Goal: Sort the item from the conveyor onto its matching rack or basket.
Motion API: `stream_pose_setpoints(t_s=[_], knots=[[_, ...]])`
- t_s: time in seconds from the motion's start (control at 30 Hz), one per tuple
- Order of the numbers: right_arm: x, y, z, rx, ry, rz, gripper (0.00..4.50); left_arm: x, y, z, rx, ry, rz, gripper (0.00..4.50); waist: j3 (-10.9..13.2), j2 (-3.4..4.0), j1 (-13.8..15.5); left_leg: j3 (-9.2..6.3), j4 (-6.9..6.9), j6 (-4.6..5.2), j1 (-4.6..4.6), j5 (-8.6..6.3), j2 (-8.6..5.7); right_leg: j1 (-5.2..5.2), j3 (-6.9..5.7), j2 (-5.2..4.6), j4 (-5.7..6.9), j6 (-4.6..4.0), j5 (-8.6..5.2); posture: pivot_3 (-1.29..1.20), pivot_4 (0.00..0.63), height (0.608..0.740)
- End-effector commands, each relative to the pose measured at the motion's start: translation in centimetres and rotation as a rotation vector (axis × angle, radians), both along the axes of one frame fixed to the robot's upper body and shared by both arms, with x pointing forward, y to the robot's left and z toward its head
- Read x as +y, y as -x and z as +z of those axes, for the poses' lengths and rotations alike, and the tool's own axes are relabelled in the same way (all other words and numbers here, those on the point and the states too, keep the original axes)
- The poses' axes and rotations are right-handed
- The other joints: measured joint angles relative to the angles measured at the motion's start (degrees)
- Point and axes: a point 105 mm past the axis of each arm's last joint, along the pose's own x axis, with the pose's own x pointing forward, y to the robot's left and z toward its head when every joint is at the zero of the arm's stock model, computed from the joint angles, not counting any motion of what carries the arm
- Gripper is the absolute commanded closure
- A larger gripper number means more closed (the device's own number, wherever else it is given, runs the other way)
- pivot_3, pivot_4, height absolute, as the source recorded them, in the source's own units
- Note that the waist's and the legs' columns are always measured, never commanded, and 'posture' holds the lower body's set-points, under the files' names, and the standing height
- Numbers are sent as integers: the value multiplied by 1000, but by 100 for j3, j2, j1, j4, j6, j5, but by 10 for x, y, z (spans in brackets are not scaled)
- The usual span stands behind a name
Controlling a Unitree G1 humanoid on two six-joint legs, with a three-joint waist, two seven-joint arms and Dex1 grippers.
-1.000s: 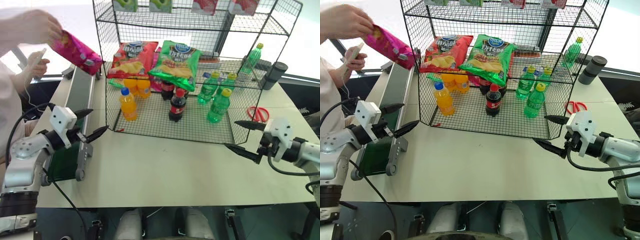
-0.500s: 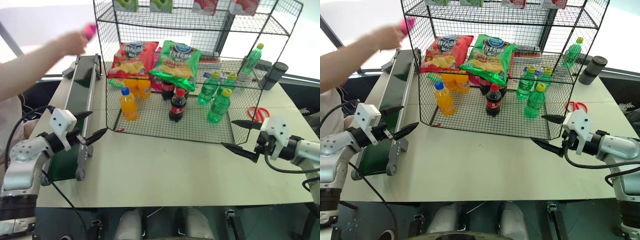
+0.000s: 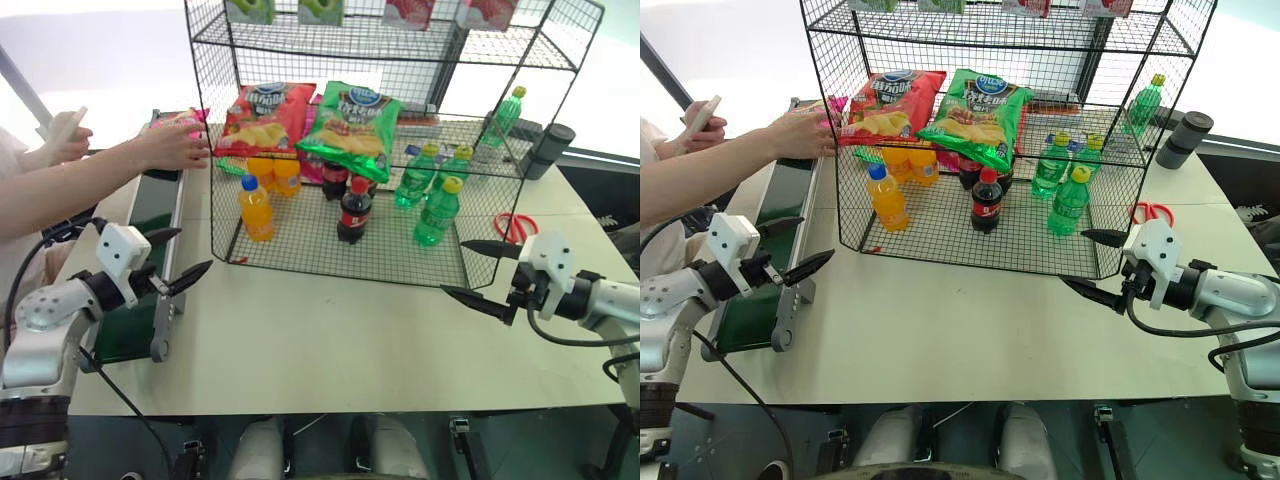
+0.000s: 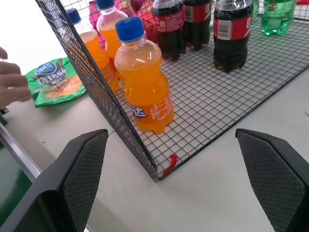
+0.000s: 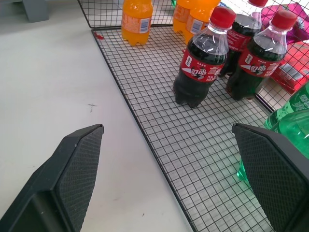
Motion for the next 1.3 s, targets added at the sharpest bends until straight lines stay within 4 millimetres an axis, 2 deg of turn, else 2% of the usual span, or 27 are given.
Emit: stream_pose_setpoints(t_s=[0.03, 0.17, 0.33, 0.5, 0.67, 0.9, 1.3], knots=[[12, 2, 9, -30, -17, 47, 69, 12, 6, 17, -97, -71, 45, 0, 0, 0, -6, 0, 0, 0, 0, 0, 1, -1, 0, 0, 0, 0, 0, 0, 150, 740], [23, 1, 10, -21, -61, 79, 69, 25, 15, 19, -168, -201, 105, 0, 0, 0, -7, 1, 0, 0, 0, 0, 5, -2, 0, 0, 0, -2, 1, 0, 150, 740], [42, 6, 16, 5, -179, 173, 69, 45, 29, 26, -319, -504, 202, 0, -2, -3, 2, 3, -1, 2, -1, -1, 9, -4, 0, 0, -3, -9, 5, 0, 150, 740], [70, 17, 3, 34, -168, 304, 69, 76, 45, 22, -381, -791, 349, 0, -3, -3, 4, 4, -3, 8, -3, -5, 12, -7, -1, -1, -8, -9, 5, 0, 150, 740], [90, 20, 4, 28, -200, 387, 69, 82, 54, 13, -412, -976, 361, 0, -3, -3, 8, 7, -2, 9, -3, -6, 14, -9, -1, -2, -7, -13, 7, 0, 150, 740], [94, 13, 3, 31, -206, 397, 69, 88, 54, 2, -402, -1029, 399, 0, -10, -15, 4, 8, -3, 11, -4, -8, 18, -16, -3, -7, -7, -14, 8, 0, 150, 740], [89, 13, 0, 17, -178, 366, 69, 73, 32, -7, -408, -944, 378, 0, -14, -19, -1, 15, -3, 11, -3, -8, 23, -16, -3, -5, -2, -16, 11, 0, 150, 740]])
